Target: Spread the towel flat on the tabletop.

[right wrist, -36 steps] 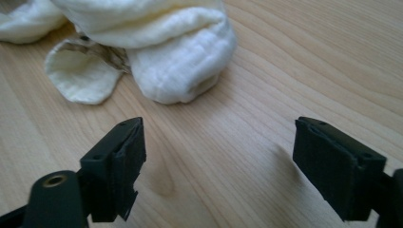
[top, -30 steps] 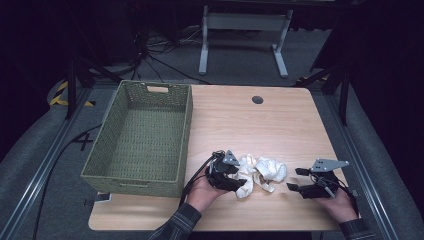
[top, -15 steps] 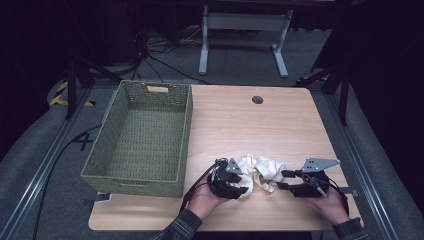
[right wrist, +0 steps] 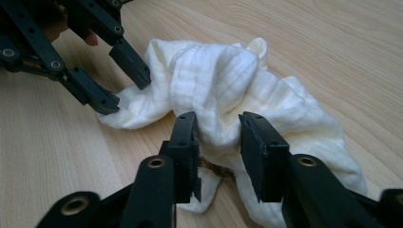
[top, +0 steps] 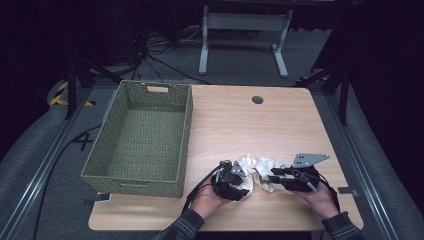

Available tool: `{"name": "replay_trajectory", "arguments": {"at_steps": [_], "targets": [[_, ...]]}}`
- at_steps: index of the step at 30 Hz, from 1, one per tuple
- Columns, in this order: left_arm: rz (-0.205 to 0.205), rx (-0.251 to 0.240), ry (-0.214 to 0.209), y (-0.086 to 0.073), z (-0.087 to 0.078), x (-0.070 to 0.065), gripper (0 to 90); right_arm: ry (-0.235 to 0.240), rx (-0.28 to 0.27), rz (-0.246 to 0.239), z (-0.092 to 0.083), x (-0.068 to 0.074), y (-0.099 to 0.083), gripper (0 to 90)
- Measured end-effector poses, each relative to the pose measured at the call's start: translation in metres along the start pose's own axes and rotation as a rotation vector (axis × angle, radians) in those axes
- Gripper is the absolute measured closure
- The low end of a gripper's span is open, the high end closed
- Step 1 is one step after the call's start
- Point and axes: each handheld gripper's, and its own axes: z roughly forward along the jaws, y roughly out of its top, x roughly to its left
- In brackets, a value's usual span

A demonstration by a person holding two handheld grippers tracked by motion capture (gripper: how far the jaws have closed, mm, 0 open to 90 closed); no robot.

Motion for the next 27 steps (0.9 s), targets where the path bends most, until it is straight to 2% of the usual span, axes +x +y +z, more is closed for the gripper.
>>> {"name": "replay_trajectory", "arguments": {"at_steps": [2, 4, 7, 9, 10, 16, 18, 20, 21, 24, 27], "targets": [[0.016, 0.029, 0.01, 0.001, 0.0, 0.0, 61.2, 0.005, 0.004, 0.003, 0.001, -0.001, 0.0, 79.8], [0.01, 0.026, 0.027, 0.0, 0.001, -0.001, 66.1, 0.008, 0.001, 0.0, 0.002, -0.002, 0.001, 85.2], [0.033, 0.047, 0.062, 0.001, 0.001, -0.001, 78.7, 0.013, -0.007, 0.005, 0.0, -0.002, 0.002, 86.8], [0.027, 0.061, 0.06, 0.002, 0.001, 0.001, 87.1, 0.017, -0.01, 0.01, -0.002, -0.004, 0.002, 87.0], [0.025, 0.064, 0.059, 0.002, 0.001, 0.002, 88.4, 0.015, -0.013, 0.01, -0.002, -0.004, 0.002, 87.1], [0.017, 0.068, 0.048, 0.003, 0.001, 0.003, 89.5, 0.017, -0.031, 0.021, -0.008, -0.01, 0.005, 87.6], [0.005, 0.05, 0.046, 0.002, 0.002, 0.003, 89.5, 0.014, -0.033, 0.023, -0.009, -0.011, 0.006, 87.6], [0.005, 0.058, 0.039, 0.002, 0.001, 0.005, 89.5, 0.007, -0.041, 0.028, -0.013, -0.014, 0.009, 87.6], [-0.009, 0.06, 0.03, 0.002, 0.001, 0.005, 89.5, 0.0, -0.047, 0.028, -0.015, -0.017, 0.012, 87.7], [-0.007, 0.063, 0.032, 0.002, 0.001, 0.005, 89.5, -0.011, -0.054, 0.029, -0.017, -0.021, 0.014, 87.7], [-0.013, 0.061, 0.026, 0.002, 0.001, 0.006, 89.6, -0.026, -0.068, 0.038, -0.019, -0.032, 0.02, 87.8]]}}
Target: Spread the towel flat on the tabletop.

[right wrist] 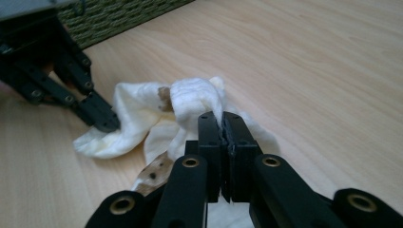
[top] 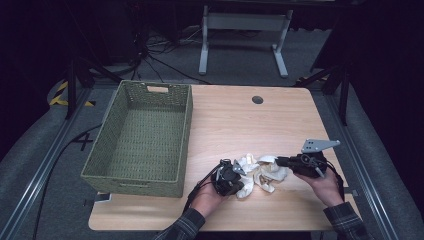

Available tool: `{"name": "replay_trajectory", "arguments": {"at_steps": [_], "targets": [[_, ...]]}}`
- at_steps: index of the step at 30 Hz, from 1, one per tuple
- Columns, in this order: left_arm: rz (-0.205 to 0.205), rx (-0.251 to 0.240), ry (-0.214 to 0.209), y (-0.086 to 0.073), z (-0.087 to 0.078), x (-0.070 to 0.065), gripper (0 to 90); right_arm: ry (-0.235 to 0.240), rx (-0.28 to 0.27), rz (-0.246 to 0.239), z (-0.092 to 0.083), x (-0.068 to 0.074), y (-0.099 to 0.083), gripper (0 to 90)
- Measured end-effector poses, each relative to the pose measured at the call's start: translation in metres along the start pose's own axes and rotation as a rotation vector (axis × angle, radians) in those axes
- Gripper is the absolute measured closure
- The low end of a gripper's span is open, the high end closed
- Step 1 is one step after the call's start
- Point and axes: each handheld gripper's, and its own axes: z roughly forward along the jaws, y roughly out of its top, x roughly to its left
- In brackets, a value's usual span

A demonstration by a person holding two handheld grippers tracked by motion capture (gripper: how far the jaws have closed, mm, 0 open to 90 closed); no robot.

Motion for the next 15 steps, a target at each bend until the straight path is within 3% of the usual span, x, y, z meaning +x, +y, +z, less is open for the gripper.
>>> {"name": "replay_trajectory", "arguments": {"at_steps": [9, 15], "targets": [[0.0, -0.007, -0.016, 0.0, 0.0, 0.002, 89.5, -0.046, -0.003, 0.043, 0.008, -0.034, 0.009, 87.7], [-0.005, -0.004, -0.022, -0.001, 0.0, 0.002, 89.6, -0.1, 0.026, 0.07, 0.018, -0.058, 0.009, 87.7]]}}
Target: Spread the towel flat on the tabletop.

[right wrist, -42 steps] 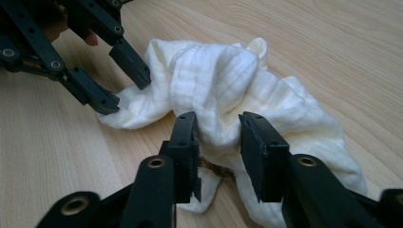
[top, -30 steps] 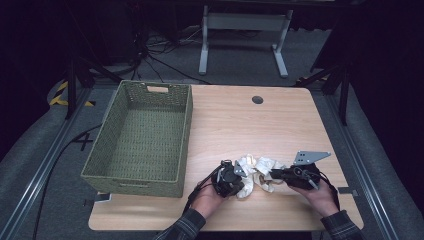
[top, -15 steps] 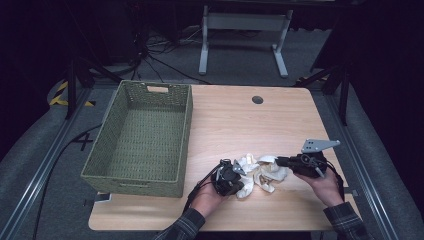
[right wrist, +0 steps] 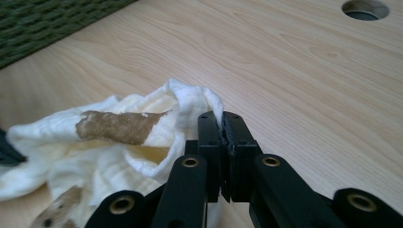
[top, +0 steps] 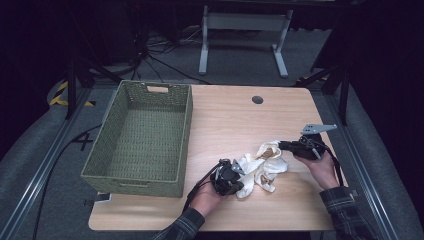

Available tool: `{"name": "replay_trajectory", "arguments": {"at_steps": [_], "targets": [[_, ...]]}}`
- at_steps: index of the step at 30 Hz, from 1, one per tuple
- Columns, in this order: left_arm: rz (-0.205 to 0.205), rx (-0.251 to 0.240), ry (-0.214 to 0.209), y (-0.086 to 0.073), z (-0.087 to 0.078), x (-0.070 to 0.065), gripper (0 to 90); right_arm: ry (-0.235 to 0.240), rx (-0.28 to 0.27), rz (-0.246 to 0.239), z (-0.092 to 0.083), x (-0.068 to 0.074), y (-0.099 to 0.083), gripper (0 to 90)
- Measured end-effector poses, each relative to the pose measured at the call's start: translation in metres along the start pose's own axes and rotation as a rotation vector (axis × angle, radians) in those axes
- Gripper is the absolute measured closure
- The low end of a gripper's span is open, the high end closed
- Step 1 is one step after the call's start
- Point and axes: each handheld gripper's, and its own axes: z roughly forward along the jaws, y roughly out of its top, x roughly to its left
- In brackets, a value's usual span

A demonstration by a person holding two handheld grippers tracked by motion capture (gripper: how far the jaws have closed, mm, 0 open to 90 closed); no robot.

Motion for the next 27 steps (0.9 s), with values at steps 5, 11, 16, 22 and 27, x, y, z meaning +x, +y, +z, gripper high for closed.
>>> {"name": "replay_trajectory", "arguments": {"at_steps": [5, 11, 16, 22, 27], "targets": [[-0.005, -0.004, 0.0, 0.0, 0.0, 0.0, 89.5, -0.014, 0.036, 0.034, 0.015, -0.013, -0.004, 87.2], [-0.011, -0.015, -0.003, -0.001, 0.001, 0.0, 89.5, -0.028, 0.0, 0.046, 0.0, -0.01, -0.002, 73.6], [-0.007, -0.005, -0.003, -0.001, 0.0, 0.0, 89.5, 0.009, -0.023, 0.04, -0.018, 0.002, -0.006, 72.7], [-0.009, -0.004, -0.008, -0.001, 0.0, 0.001, 89.5, 0.046, -0.006, -0.002, -0.019, 0.025, -0.013, 72.9], [-0.007, -0.006, -0.009, -0.001, 0.0, 0.001, 89.5, 0.072, 0.019, -0.037, -0.014, 0.039, -0.017, 73.0]]}}
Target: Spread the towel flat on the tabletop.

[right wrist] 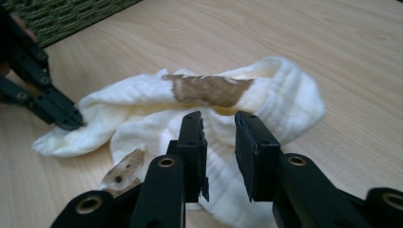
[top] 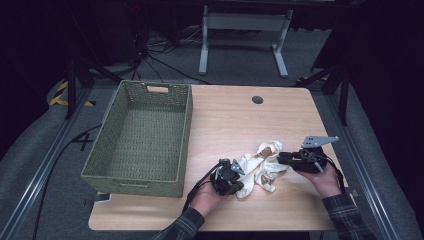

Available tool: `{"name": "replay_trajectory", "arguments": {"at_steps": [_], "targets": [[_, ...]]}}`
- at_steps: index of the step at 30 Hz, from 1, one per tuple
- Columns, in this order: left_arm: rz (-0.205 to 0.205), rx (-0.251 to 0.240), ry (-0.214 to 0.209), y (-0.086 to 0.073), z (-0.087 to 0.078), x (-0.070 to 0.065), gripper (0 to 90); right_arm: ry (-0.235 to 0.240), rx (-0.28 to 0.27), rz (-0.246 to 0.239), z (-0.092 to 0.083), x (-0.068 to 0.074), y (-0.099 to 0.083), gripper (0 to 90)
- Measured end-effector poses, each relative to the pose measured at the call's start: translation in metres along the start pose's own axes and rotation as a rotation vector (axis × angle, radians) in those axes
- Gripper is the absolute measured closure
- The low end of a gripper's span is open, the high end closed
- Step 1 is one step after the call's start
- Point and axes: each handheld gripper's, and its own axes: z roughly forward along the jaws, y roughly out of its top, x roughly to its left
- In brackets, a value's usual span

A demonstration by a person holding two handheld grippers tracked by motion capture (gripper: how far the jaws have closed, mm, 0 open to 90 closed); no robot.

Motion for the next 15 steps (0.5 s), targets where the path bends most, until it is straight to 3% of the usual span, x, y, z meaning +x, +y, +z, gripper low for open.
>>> {"name": "replay_trajectory", "arguments": {"at_steps": [11, 15], "targets": [[0.0, 0.001, -0.001, 0.0, 0.0, 0.0, 89.5, 0.042, 0.053, -0.061, 0.024, 0.022, -0.005, 70.7], [0.0, 0.0, 0.001, 0.0, 0.0, 0.0, 89.5, 0.019, 0.098, -0.09, 0.036, 0.025, -0.006, 71.5]]}}
